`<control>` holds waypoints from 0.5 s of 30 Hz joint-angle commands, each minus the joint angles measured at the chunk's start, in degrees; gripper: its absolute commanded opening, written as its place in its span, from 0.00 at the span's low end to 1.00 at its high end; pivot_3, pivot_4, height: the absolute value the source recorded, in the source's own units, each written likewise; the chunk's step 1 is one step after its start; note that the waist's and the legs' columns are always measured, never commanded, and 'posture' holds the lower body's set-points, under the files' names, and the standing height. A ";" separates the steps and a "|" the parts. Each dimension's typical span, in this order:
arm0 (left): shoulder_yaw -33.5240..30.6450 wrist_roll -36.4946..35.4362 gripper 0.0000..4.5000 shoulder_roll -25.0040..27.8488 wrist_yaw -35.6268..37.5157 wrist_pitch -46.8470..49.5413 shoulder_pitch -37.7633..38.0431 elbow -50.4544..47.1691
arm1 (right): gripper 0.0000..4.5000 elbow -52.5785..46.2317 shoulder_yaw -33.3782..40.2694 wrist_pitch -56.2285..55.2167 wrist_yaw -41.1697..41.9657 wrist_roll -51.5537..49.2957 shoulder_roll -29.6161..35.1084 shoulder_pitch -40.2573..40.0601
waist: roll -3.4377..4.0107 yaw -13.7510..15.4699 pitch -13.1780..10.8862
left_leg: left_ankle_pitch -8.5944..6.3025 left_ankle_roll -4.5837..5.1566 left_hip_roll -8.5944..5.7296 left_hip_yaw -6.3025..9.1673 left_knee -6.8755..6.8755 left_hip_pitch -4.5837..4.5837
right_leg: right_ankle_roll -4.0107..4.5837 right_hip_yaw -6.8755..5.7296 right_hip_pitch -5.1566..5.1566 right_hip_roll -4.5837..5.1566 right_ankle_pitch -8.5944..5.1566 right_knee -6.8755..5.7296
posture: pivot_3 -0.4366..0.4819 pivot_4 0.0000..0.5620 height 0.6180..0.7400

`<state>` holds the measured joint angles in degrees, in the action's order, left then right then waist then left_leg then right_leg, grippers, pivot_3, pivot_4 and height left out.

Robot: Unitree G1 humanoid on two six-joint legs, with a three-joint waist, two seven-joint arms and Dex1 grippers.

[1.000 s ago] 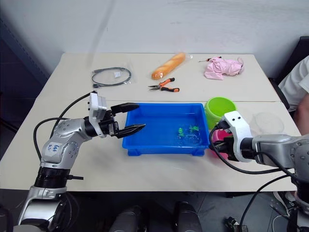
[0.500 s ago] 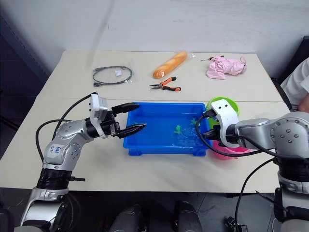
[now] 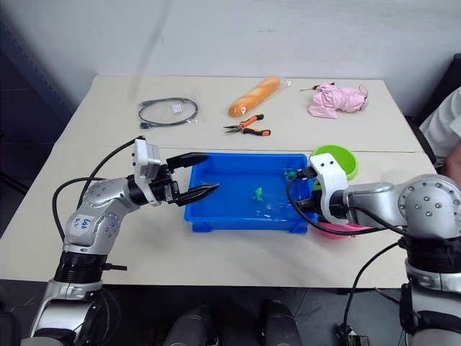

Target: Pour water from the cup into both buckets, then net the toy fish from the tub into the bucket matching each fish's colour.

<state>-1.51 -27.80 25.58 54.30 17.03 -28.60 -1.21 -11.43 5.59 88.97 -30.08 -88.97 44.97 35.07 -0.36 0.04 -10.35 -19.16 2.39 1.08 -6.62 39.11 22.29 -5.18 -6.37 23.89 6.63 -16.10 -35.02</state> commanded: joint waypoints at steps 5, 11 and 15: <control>-0.47 -0.30 1.00 -0.02 -0.07 -0.71 -0.53 -1.46 | 0.00 -0.69 0.48 -10.57 -14.64 -3.52 -2.16 -1.20 | 0.00 -0.08 0.00 | 0.01 -0.01 0.01 0.00 0.00 -0.01 | 0.00 0.00 0.00 -0.02 0.00 -0.01 | 0.48 0.27 1.00; -0.63 -0.34 1.00 0.27 -0.13 -0.55 -0.66 -1.62 | 0.00 -2.25 -0.76 -15.12 -19.16 -2.61 -4.22 -0.87 | 0.00 0.26 0.00 | 0.02 0.01 -0.01 -0.02 0.00 0.01 | -0.02 0.01 0.01 -0.01 0.01 0.01 | 0.48 0.27 1.00; -0.67 -0.37 1.00 0.42 -0.08 -0.43 -0.71 -1.70 | 0.00 -3.95 -1.74 -16.45 -19.06 -0.20 -4.61 -0.74 | 0.00 0.15 0.00 | 0.03 0.02 -0.02 -0.01 0.00 0.02 | -0.04 0.03 0.01 -0.01 0.02 0.03 | 0.48 0.27 1.00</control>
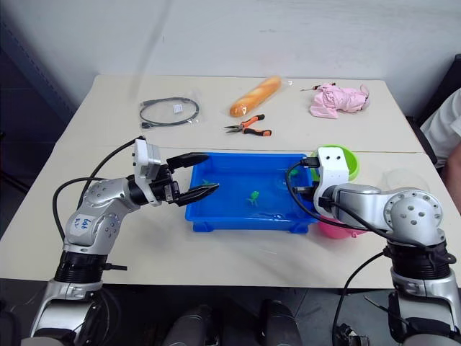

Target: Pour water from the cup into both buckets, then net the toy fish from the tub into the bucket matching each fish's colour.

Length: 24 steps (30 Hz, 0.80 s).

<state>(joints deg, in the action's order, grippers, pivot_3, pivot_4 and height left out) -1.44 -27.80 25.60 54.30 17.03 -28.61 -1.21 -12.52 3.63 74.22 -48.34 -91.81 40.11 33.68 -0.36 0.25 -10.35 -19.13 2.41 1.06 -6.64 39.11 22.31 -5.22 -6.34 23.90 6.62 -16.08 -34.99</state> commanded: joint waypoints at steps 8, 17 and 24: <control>-0.71 -0.46 1.00 0.61 0.08 -0.17 -0.83 -1.77 | 0.00 -8.42 -1.69 -0.81 5.47 11.21 1.52 0.56 | 0.00 -0.12 0.00 | 0.00 0.00 0.01 0.01 0.00 0.00 | 0.00 0.00 0.00 0.00 0.00 0.00 | 0.48 0.27 1.00; -0.69 -0.45 1.00 0.77 0.36 -0.08 -1.24 -1.43 | 0.00 -12.52 -0.82 1.17 13.77 15.24 4.18 -2.21 | 0.00 -0.22 0.00 | 0.00 0.01 0.01 0.03 0.00 0.00 | 0.00 0.00 0.00 0.00 0.00 0.00 | 0.48 0.27 1.00; -0.67 -0.48 1.00 1.10 0.68 0.29 -1.59 -1.40 | 0.00 -15.57 0.50 1.49 20.28 17.28 6.43 -6.53 | 0.00 -0.18 0.00 | -0.01 0.01 0.01 0.04 0.00 0.00 | 0.00 -0.01 0.00 0.00 0.00 0.01 | 0.48 0.27 1.00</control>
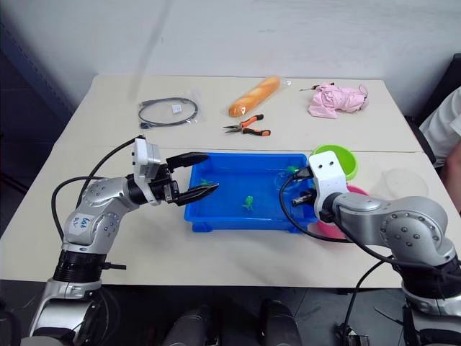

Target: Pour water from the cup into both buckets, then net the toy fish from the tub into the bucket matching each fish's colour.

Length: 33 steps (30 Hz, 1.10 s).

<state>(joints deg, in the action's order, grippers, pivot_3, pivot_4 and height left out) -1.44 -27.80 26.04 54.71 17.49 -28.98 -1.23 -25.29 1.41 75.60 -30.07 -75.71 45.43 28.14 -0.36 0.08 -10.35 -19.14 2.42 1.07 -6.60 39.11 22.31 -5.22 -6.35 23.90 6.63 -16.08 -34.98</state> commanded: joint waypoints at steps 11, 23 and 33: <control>-0.56 -0.61 1.00 1.35 0.90 0.53 -1.73 -1.34 | 0.00 2.19 2.56 -0.92 -6.48 -15.85 -0.53 -1.85 | 0.00 -0.04 0.00 | 0.00 0.00 0.00 -0.01 0.00 -0.01 | 0.00 0.00 0.00 0.00 0.00 -0.01 | 0.48 0.27 1.00; -0.55 -0.72 1.00 1.14 0.49 0.65 -1.60 -1.94 | 0.00 8.11 -0.18 -6.46 -18.20 -17.02 -2.82 1.93 | 0.00 -0.02 0.00 | 0.00 -0.01 0.00 -0.02 0.00 -0.01 | 0.00 0.00 0.00 -0.01 0.00 -0.01 | 0.48 0.27 1.00; -0.52 -0.69 1.00 0.96 0.29 0.50 -1.72 -1.92 | 0.00 5.84 -1.70 -7.11 -16.66 -7.94 -4.43 3.46 | 0.00 0.04 0.00 | 0.01 0.00 0.00 -0.01 0.00 0.00 | 0.00 0.00 0.00 0.00 0.00 0.00 | 0.48 0.27 1.00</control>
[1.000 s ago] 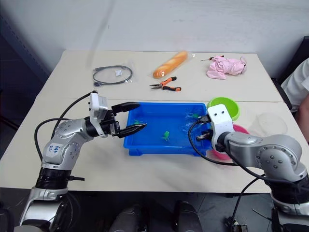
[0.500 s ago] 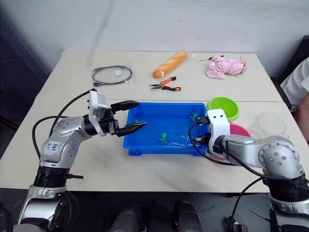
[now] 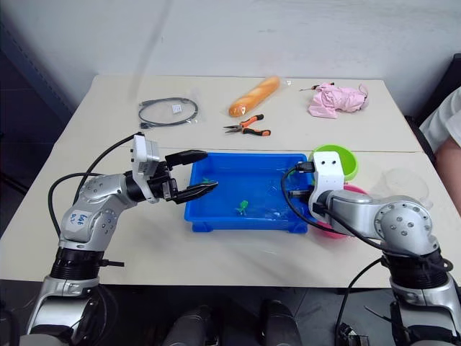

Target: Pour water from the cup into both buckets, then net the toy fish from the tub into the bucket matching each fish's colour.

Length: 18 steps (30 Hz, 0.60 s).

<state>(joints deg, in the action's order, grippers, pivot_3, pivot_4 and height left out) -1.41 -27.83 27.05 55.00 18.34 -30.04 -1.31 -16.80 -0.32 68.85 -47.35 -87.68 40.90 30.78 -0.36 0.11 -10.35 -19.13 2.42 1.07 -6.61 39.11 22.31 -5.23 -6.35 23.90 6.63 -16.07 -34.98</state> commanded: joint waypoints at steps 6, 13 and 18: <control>-0.52 -0.68 1.00 -0.07 0.11 -0.34 -0.83 -1.62 | 0.00 -6.15 -1.38 0.32 6.00 12.01 0.29 0.91 | 0.00 0.00 0.00 | 0.00 0.00 0.00 0.00 0.00 0.00 | 0.00 0.00 0.00 0.00 0.00 0.00 | 0.48 0.27 1.00; -0.63 -0.87 1.00 0.09 0.20 -0.11 -0.58 -1.86 | 0.00 -10.19 -1.26 3.22 13.43 19.35 1.60 -1.18 | 0.00 -0.04 0.00 | 0.00 0.00 0.00 0.00 0.00 0.00 | 0.00 0.00 0.00 0.00 0.00 0.00 | 0.48 0.27 1.00; -0.64 -0.94 1.00 0.16 0.28 0.01 -0.54 -1.90 | 0.00 -12.35 -1.04 4.20 18.43 24.05 1.59 -2.69 | 0.00 -0.07 0.00 | 0.00 0.00 0.00 0.00 0.00 -0.01 | 0.00 0.00 0.00 0.00 0.00 -0.01 | 0.48 0.27 1.00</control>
<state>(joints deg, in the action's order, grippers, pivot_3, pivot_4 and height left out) -1.41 -27.84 27.03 55.05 18.35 -30.05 -1.32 -26.53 -2.38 72.94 -30.61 -65.99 41.69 28.21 -0.36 0.04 -10.35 -19.13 2.42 1.06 -6.61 39.11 22.31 -5.23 -6.34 23.90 6.62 -16.07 -34.99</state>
